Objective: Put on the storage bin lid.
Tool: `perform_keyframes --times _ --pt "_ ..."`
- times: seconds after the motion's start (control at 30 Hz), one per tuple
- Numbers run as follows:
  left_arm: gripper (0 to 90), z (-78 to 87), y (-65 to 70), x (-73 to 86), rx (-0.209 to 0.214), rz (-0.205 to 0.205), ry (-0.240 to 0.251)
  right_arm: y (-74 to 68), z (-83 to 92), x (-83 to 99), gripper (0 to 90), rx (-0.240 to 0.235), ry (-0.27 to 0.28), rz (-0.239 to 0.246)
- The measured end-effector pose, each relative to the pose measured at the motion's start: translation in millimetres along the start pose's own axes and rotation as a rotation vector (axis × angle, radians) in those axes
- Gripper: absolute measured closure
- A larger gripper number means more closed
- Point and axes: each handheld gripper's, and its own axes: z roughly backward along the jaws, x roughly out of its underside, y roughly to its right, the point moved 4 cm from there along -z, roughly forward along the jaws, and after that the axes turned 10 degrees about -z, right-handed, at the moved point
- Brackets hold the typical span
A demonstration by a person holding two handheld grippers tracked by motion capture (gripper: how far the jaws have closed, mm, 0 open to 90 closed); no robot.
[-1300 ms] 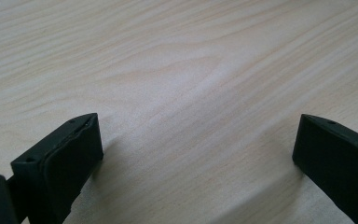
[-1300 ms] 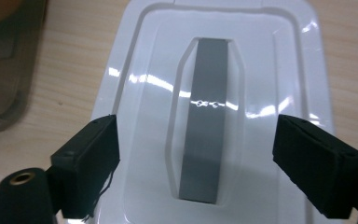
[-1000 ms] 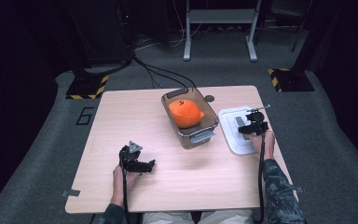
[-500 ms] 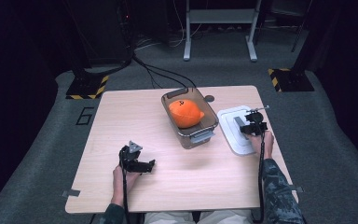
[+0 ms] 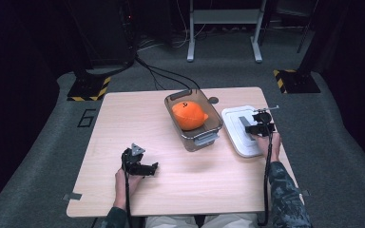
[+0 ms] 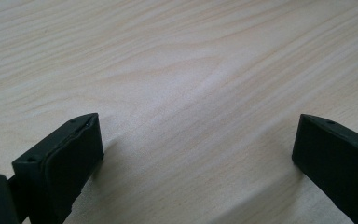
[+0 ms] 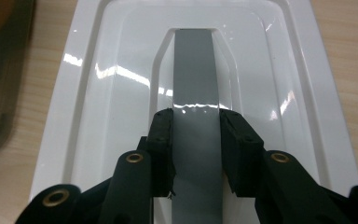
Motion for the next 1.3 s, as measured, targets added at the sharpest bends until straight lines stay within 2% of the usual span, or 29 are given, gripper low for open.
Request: perform_keyframes --times 0.1,0.13,0.17,0.27,0.4,0.6,0.7,1.1,1.3 --pt "1.7 -0.1 -0.1 0.0 -0.004 0.001 0.001 -3.3 8.3 -4.6 66.7 0.002 -0.005 -0.004" --pt "1.7 -0.1 -0.1 0.1 -0.004 0.000 0.001 -3.5 10.5 -6.3 66.7 0.004 0.003 0.018" --pt "1.7 -0.1 -0.1 0.0 -0.004 0.001 0.001 -5.3 13.9 -7.0 66.7 0.006 -0.004 -0.007" --pt "1.7 -0.1 -0.1 0.0 -0.004 0.000 0.001 -5.7 21.4 -10.5 66.7 0.003 0.002 0.006" --pt "1.5 -0.2 -0.2 0.0 -0.004 0.001 0.000 -7.9 30.9 -15.8 66.7 -0.001 0.001 -0.003" --pt "1.6 -0.3 -0.3 -0.2 -0.005 0.001 0.002 -13.2 38.9 -18.0 66.7 -0.010 0.009 0.004" --pt "1.6 -0.3 -0.3 -0.1 -0.005 0.001 0.002 -15.7 42.2 -23.5 66.7 0.000 0.011 0.019" --pt "1.6 -0.1 -0.2 0.0 -0.004 0.002 0.000 -26.6 64.8 -45.8 66.7 0.019 0.047 0.022" --pt "1.6 -0.2 -0.4 -0.1 -0.003 0.000 0.001 -37.2 75.5 -56.1 66.7 0.018 0.058 0.038"
